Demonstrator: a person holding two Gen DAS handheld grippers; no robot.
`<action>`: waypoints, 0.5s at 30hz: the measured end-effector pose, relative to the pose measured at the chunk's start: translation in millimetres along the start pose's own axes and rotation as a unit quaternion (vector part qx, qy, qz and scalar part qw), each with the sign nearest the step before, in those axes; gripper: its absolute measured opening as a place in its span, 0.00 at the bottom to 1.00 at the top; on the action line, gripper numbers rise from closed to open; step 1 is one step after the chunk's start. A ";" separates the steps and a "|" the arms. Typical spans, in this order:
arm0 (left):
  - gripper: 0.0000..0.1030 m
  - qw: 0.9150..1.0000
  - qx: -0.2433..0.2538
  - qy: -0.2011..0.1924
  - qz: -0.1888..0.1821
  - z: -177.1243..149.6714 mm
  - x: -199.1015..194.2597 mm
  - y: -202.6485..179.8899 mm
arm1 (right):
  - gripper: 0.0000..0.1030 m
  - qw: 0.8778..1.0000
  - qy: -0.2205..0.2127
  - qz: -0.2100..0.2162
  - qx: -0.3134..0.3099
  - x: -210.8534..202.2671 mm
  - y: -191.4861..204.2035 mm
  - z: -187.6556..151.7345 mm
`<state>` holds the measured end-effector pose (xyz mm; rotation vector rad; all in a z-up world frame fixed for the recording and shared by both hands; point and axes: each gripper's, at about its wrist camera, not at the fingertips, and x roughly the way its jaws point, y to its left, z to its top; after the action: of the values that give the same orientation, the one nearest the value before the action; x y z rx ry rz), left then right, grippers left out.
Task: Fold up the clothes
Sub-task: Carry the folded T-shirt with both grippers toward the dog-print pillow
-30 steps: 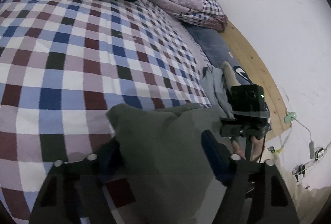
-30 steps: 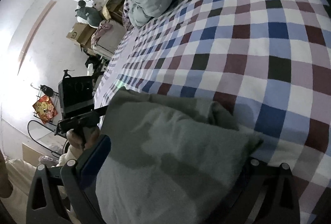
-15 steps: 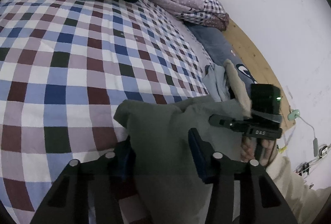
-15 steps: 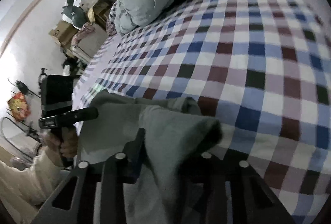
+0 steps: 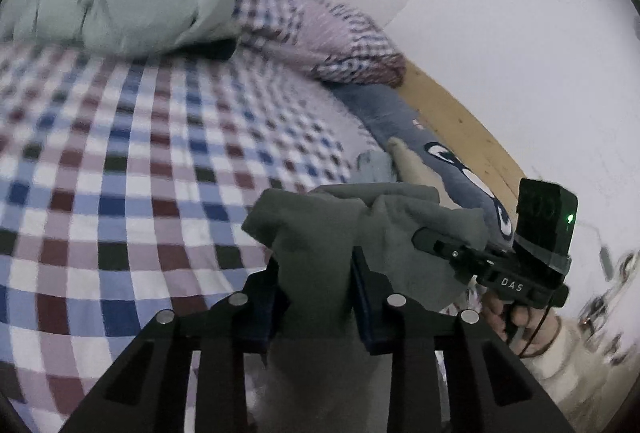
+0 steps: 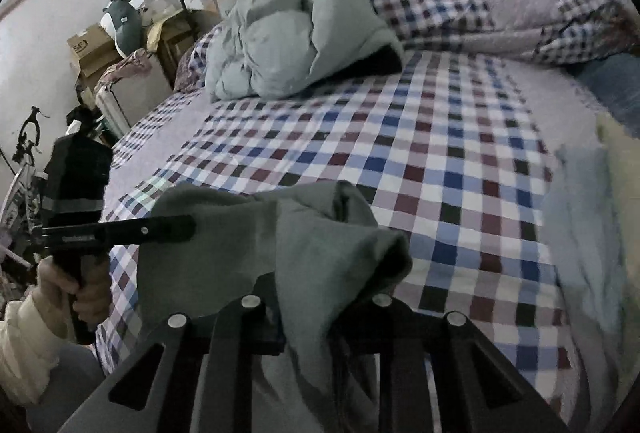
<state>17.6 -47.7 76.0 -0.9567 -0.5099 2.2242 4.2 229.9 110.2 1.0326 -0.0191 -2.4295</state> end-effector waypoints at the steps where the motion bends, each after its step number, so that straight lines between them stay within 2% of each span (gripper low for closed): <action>1: 0.31 1.000 0.015 -0.007 0.010 -2.6 -6.8 -8.7 | 0.19 1.000 -0.007 -0.007 -0.004 -8.0 4.0 -2.7; 5: 0.30 0.997 0.046 -0.042 0.038 -22.5 -38.9 -43.2 | 0.17 0.999 -0.032 -0.032 -0.023 -42.1 26.9 -11.6; 15: 0.24 0.993 0.051 -0.089 0.064 -66.7 -117.2 -106.3 | 0.15 0.989 -0.110 -0.075 -0.065 -128.0 98.3 -51.6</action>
<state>172.3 -48.0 150.5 -0.7619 -0.4201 2.4396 157.7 210.1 179.2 0.7294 0.1455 -2.6309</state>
